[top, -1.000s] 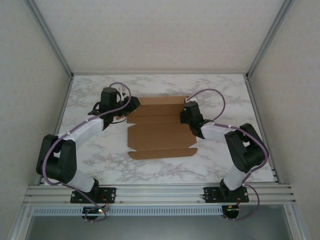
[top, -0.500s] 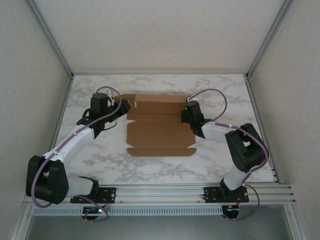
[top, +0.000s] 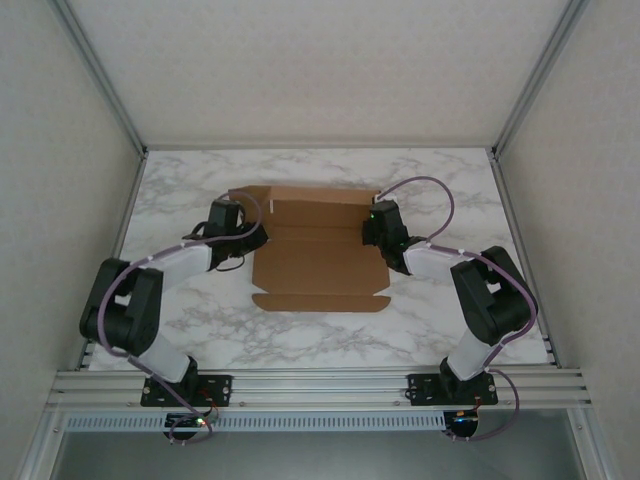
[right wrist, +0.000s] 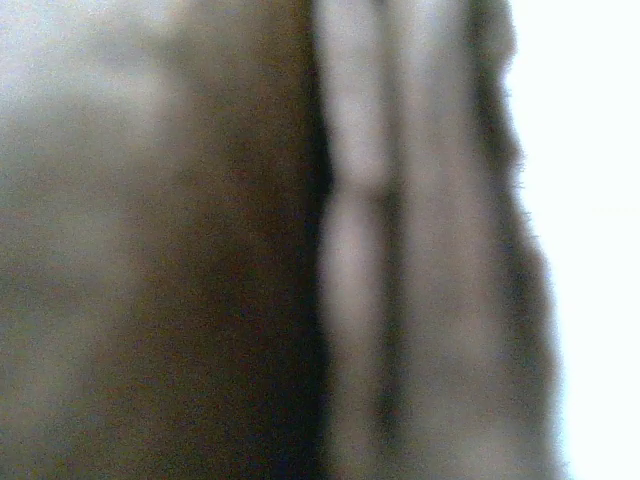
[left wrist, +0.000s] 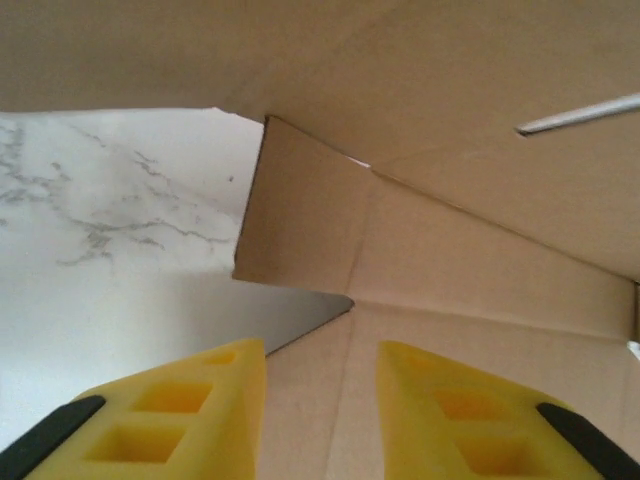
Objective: Fold the paper box
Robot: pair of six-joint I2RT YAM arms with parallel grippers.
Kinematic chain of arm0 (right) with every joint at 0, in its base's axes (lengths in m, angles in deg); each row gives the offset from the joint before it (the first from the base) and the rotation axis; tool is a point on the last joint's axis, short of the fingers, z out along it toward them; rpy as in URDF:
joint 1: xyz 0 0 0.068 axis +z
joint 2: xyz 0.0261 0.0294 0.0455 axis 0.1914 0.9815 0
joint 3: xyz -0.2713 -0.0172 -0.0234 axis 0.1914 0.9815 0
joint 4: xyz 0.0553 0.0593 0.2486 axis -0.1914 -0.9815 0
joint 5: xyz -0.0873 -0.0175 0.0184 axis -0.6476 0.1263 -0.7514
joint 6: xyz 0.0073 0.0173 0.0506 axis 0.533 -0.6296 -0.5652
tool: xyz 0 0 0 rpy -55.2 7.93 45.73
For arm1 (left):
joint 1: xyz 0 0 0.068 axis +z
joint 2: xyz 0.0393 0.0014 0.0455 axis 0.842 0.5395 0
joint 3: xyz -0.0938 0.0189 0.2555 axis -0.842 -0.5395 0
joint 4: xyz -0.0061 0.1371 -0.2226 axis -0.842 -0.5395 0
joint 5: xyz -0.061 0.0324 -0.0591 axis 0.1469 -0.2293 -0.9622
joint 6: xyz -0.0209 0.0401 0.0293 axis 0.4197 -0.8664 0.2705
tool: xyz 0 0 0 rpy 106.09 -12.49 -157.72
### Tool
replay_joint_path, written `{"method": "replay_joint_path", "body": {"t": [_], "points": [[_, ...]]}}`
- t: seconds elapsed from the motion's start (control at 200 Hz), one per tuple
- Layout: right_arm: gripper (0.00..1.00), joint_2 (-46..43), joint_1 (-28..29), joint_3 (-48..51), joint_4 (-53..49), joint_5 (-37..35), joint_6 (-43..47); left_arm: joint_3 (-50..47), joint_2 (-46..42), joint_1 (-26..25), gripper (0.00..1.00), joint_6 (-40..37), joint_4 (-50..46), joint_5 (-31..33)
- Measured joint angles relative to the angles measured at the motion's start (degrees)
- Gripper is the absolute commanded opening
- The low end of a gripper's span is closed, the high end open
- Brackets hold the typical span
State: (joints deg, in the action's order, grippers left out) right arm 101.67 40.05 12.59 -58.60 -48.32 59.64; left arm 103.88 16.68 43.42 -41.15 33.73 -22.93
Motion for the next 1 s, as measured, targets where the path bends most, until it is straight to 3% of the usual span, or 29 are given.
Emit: {"method": "replay_joint_path", "body": {"t": [0.491, 0.646, 0.856, 1.001], "points": [[0.00, 0.0, 0.0, -0.2, -0.4, 0.5, 0.0, 6.1, 7.5, -0.6, 0.46, -3.0, 1.9, 7.2], [0.00, 0.0, 0.0, -0.2, -0.4, 0.6, 0.0, 5.7, 8.7, -0.5, 0.42, -3.8, 7.0, 6.1], [0.00, 0.0, 0.0, -0.2, -0.4, 0.6, 0.0, 2.0, 8.9, -0.5, 0.26, -4.7, 15.6, 3.7], [0.00, 0.0, 0.0, -0.2, -0.4, 0.6, 0.0, 0.5, 8.9, -0.6, 0.24, -4.9, 18.7, 2.8]]}}
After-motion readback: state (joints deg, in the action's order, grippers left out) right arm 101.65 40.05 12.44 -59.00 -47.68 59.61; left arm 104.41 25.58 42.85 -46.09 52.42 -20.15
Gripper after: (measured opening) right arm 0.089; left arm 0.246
